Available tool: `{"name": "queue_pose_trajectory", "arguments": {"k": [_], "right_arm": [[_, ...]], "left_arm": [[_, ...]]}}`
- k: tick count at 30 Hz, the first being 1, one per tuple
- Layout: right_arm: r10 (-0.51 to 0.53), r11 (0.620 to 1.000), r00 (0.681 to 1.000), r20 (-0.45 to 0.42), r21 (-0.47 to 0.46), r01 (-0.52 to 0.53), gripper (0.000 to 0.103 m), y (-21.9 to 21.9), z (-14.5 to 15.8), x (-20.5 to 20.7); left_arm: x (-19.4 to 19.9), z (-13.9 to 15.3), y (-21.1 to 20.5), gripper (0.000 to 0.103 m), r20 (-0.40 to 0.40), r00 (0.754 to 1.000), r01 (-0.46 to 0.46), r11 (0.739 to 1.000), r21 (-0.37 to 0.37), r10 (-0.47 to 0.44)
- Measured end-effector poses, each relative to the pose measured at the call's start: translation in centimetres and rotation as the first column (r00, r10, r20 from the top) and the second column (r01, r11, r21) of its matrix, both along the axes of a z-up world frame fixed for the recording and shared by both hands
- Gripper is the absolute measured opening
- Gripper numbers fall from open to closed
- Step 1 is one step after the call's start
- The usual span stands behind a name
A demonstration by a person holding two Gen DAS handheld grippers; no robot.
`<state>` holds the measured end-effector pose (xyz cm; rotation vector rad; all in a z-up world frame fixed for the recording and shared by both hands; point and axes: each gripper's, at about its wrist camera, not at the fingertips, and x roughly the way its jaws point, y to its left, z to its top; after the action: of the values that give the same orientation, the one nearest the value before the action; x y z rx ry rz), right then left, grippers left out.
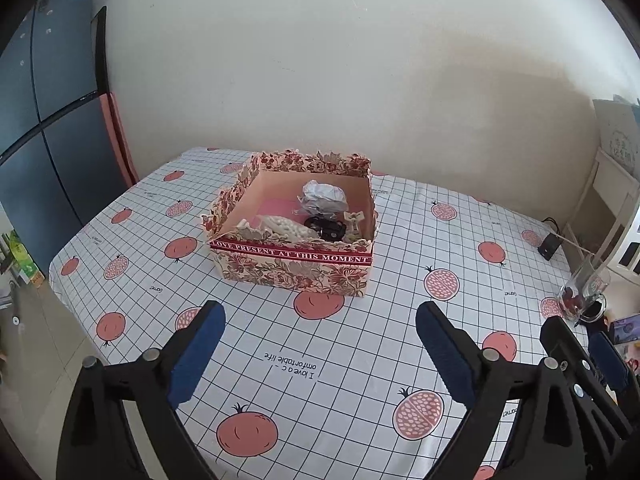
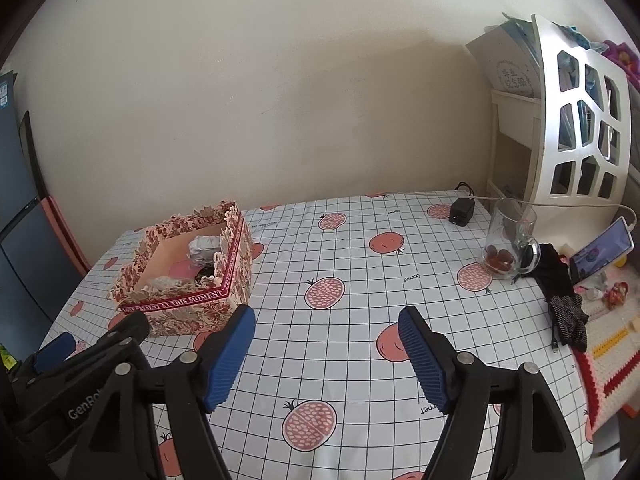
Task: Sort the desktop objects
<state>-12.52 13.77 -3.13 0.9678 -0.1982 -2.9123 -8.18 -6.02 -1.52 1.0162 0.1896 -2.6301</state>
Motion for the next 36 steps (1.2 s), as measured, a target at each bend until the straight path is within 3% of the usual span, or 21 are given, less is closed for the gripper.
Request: {"name": "queue_pose_trajectory", "arguments": {"k": [5,7,24,36], "right_arm": [[-0.054,0.999,0.998,-0.011,-0.001,0.054,0.100,0.7,0.2,0.2],[-0.065,0.998,0.998,-0.020,-0.010,0.064,0.103,0.9,0.3,0.3],[-0.049,0.998,0.998,-0.033,0.037,0.051,0.103,-0.3,0.5,0.5],[-0.056,0.995,0.997,-0.045,0.076,0.059,0.103,-0.7,0.7,0.7]], "left_arm": [[0.2,0.1,-0.4,0.101,-0.013,1.000,-0.003,1.000,0.014,0.003],[0.2,0.1,-0.5,0.103,-0.016,1.000,-0.005,1.000,0.016,0.006],[1.4,1.0,-1.2,0.103,-0.092,0.995,-0.025,0.999,0.024,0.027],[1.5,0.9,-1.8,0.103,-0.092,0.996,0.002,0.998,0.058,0.004]]}}
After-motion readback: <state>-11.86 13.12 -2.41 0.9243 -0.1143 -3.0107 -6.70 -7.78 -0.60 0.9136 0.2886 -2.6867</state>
